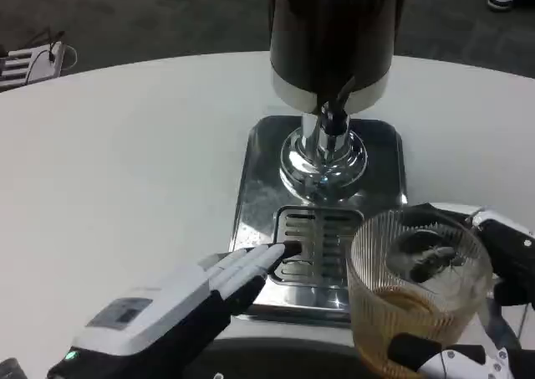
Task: Grasp the cup under the faucet to collect the drink, then remove the cup.
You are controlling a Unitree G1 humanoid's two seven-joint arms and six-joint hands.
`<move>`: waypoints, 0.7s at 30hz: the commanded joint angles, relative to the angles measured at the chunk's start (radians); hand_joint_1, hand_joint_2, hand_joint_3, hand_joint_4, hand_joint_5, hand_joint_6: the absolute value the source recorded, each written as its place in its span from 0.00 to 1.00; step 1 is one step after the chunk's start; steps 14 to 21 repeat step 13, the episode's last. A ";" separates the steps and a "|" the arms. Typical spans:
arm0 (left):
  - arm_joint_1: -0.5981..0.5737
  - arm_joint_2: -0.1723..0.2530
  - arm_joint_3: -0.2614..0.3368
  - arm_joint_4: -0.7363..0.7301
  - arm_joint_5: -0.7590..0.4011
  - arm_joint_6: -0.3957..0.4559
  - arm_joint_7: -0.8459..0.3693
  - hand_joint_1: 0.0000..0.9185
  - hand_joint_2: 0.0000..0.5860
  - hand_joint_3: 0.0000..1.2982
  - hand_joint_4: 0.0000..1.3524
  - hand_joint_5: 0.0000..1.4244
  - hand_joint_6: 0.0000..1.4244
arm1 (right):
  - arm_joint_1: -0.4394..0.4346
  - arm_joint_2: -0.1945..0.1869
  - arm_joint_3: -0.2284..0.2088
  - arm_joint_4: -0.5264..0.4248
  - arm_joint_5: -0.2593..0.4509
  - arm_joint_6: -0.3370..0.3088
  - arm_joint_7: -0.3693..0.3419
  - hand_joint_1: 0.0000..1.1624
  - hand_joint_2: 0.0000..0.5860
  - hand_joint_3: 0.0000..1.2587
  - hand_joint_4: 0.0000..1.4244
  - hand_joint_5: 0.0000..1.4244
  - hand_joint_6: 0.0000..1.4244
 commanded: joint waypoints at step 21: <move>0.029 0.024 0.030 -0.037 0.009 -0.023 -0.009 0.00 0.18 0.01 0.00 0.00 0.00 | 0.016 -0.001 -0.026 -0.053 0.027 -0.049 0.024 0.79 0.53 0.93 1.00 1.00 1.00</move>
